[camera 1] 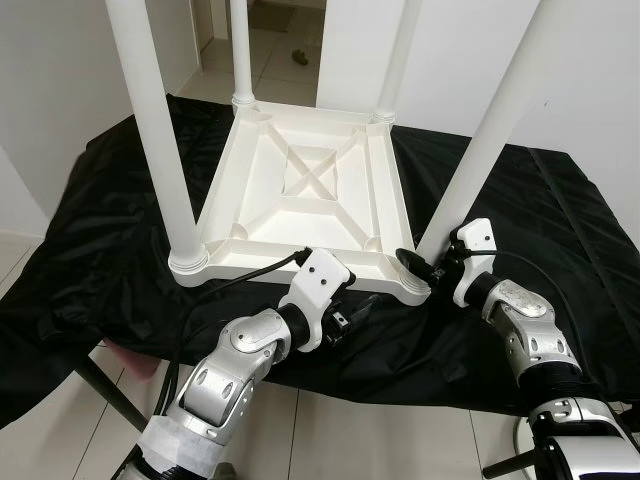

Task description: Building children table

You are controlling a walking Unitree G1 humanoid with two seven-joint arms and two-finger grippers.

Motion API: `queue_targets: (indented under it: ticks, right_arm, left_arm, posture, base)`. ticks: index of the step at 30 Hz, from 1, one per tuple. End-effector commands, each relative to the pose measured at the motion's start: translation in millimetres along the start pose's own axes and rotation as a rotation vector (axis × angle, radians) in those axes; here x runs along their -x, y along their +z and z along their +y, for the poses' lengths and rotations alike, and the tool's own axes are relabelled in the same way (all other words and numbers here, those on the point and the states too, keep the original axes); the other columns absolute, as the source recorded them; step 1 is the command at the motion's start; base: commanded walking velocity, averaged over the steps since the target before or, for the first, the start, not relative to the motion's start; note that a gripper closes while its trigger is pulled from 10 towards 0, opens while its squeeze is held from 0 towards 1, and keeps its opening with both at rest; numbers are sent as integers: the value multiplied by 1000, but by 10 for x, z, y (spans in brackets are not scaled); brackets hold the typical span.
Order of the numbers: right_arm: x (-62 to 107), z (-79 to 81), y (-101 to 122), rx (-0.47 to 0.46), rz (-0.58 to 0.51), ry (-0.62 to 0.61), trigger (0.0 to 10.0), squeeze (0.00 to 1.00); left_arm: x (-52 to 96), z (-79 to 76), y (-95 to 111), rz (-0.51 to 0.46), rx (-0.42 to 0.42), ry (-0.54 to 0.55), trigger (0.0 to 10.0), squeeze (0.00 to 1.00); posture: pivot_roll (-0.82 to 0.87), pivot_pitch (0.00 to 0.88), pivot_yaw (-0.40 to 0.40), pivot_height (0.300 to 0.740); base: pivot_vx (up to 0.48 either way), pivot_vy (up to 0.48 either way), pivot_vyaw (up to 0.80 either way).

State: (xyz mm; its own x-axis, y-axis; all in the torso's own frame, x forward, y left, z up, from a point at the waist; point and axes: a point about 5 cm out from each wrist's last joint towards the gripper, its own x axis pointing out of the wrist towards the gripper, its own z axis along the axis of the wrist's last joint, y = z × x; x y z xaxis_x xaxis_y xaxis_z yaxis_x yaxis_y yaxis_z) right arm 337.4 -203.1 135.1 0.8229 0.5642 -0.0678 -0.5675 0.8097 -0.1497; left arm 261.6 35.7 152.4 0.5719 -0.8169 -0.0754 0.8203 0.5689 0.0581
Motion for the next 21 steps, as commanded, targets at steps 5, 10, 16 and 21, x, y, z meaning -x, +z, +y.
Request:
queue_targets:
  ticks: [5, 10, 16, 21]
  right_arm:
    - [-5, 19, -50, -45, 14, -227, 10000, 0]
    - [-8, 46, -61, -68, 15, -407, 10000, 0]
    - [38, 77, -118, -89, 54, -674, 10000, 0]
    - [-81, 309, -110, -157, 68, -904, 10000, 0]
  left_arm:
    - [0, -35, 19, -6, 6, -19, 10000, 0]
    - [3, -41, 18, -5, 7, -21, 10000, 0]
    - [5, -46, 13, -2, 8, -25, 10000, 0]
    - [-5, -48, 19, -4, 7, -26, 10000, 0]
  posture:
    - [37, 0, -52, 740]
    - [37, 0, -50, 740]
    - [36, 0, -47, 740]
    - [42, 0, -54, 740]
  base:
    - [0, 0, 0]
    - [0, 0, 0]
    - [0, 0, 0]
    - [0, 0, 0]
